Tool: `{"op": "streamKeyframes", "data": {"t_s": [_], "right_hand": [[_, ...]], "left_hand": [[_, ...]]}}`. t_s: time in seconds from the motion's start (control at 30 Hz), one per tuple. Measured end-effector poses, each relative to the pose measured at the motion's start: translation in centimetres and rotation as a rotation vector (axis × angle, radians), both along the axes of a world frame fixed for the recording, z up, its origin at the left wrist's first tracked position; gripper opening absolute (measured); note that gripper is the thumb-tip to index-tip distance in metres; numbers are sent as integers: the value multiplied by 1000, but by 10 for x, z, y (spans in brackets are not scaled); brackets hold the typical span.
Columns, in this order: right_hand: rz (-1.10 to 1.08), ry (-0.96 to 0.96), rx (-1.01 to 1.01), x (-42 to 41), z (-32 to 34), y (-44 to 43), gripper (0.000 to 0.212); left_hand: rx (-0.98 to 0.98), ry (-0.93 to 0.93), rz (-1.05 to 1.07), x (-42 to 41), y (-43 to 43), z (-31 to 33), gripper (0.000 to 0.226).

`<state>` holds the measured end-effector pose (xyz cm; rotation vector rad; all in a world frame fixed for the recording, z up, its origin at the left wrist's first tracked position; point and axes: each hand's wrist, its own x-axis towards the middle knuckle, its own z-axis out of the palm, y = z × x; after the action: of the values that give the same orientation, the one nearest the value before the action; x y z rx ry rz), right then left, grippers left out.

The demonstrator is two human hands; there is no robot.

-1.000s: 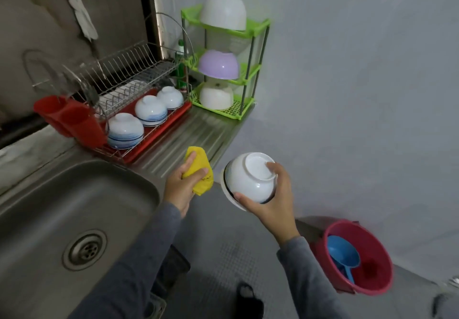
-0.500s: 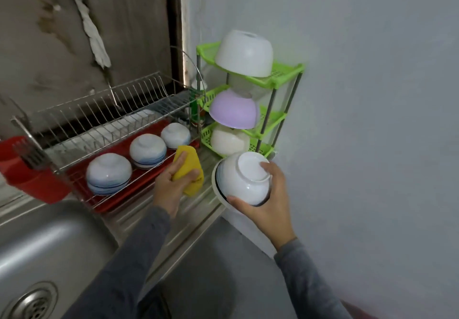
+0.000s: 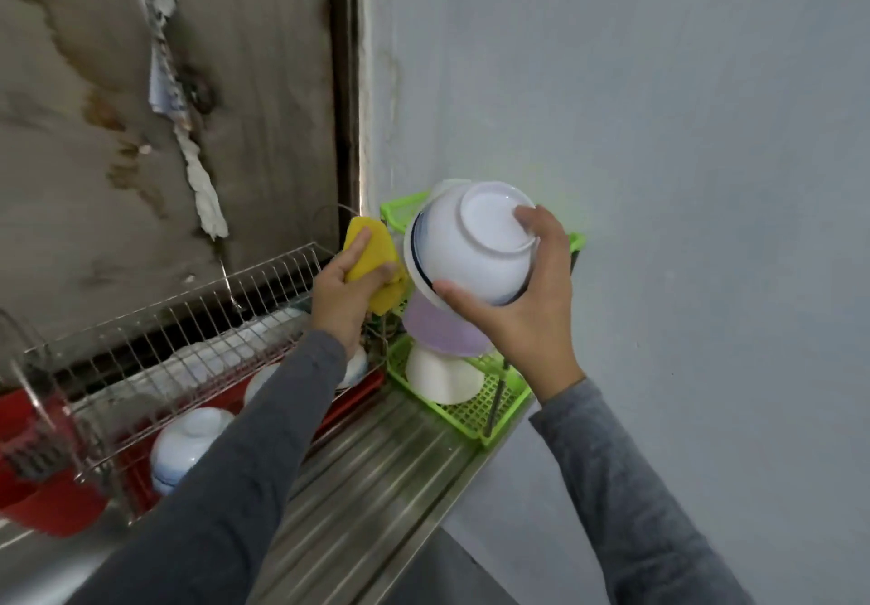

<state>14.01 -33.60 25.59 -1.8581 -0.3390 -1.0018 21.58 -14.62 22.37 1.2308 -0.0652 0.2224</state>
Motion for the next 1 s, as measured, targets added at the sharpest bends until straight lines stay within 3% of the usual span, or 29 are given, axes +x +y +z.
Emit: {"op": "streamKeyframes", "data": {"t_s": [0.17, 0.33, 0.6, 0.83, 1.0], "right_hand": [[-106, -44, 30, 44, 23, -3, 88], [-153, 104, 172, 86, 35, -5, 88], [-199, 373, 218, 124, 34, -8, 92], [-230, 529, 101, 133, 35, -5, 96], [-380, 458, -95, 128, 33, -3, 98]], "left_hand": [[16, -69, 30, 38, -8, 30, 63], [45, -98, 19, 64, -14, 44, 63], [90, -89, -12, 77, -22, 37, 61], [80, -61, -19, 77, -23, 31, 61], [78, -57, -24, 74, -22, 27, 61]]}}
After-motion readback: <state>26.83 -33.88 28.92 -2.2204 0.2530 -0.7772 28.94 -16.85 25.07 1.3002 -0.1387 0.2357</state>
